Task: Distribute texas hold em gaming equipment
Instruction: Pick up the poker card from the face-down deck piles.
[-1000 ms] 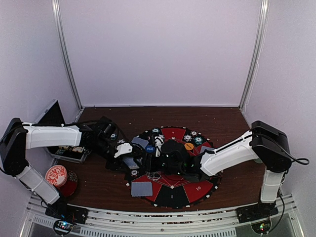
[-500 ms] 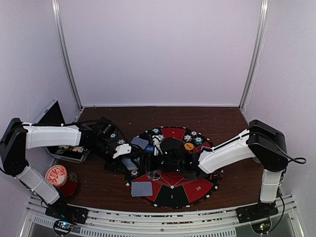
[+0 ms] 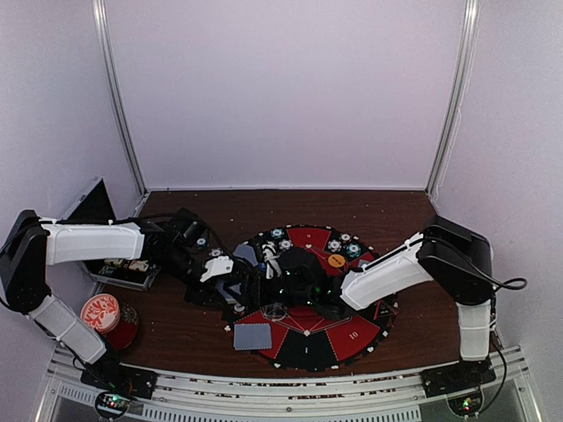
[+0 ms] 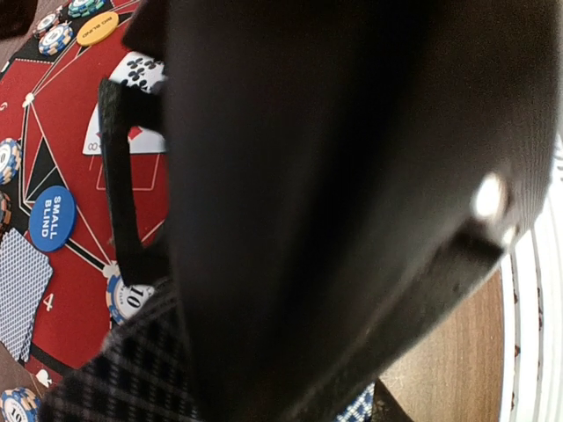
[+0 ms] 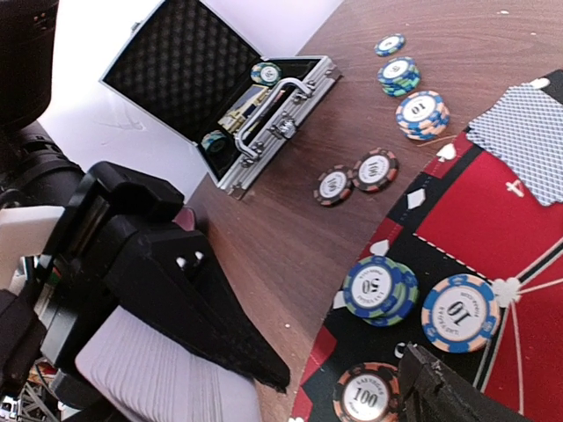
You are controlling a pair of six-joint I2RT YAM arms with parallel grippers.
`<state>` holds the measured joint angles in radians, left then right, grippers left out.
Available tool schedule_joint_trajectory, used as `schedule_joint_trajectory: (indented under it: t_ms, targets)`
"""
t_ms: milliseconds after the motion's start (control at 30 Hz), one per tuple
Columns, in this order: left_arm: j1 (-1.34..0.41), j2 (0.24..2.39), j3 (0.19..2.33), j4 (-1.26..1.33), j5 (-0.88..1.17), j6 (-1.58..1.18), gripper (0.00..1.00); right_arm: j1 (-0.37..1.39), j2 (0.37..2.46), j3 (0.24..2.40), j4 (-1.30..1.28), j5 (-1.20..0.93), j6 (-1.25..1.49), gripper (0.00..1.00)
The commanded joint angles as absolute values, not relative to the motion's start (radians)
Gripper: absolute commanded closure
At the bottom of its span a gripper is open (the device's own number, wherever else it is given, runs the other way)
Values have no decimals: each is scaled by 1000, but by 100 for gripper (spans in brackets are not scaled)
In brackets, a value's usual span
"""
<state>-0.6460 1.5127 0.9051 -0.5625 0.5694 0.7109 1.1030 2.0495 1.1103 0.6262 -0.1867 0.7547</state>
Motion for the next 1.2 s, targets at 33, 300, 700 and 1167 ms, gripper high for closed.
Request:
schedule_joint_trajectory:
  t_ms: [33,300,700,1167]
  targets:
    - [-667,1500,910,-555,610,726,61,1085,2073,1128,787,-231,810,13]
    - [-667,1502,911,-555,609,726,61,1076,2068,1145,661,-128,801,21]
    - [-667,1508,913,-555,604,726,61,1072,1934,1018,576,36,774,50]
    - [-667,1517,916,-555,599,724,61,1137,1857,1026,471,87,713,76]
